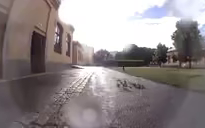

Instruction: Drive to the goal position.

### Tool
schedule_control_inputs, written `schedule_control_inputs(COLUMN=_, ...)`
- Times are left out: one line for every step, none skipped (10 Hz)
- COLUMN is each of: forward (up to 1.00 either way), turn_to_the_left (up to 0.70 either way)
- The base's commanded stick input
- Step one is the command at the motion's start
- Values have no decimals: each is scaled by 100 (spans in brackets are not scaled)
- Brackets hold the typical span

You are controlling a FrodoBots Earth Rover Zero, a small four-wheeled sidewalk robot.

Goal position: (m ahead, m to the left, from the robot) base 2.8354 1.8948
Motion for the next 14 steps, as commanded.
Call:
schedule_control_inputs(forward=85, turn_to_the_left=0)
schedule_control_inputs(forward=85, turn_to_the_left=0)
schedule_control_inputs(forward=85, turn_to_the_left=0)
schedule_control_inputs(forward=85, turn_to_the_left=0)
schedule_control_inputs(forward=85, turn_to_the_left=0)
schedule_control_inputs(forward=85, turn_to_the_left=0)
schedule_control_inputs(forward=85, turn_to_the_left=0)
schedule_control_inputs(forward=85, turn_to_the_left=0)
schedule_control_inputs(forward=85, turn_to_the_left=0)
schedule_control_inputs(forward=85, turn_to_the_left=0)
schedule_control_inputs(forward=85, turn_to_the_left=0)
schedule_control_inputs(forward=85, turn_to_the_left=0)
schedule_control_inputs(forward=85, turn_to_the_left=-10)
schedule_control_inputs(forward=85, turn_to_the_left=-20)
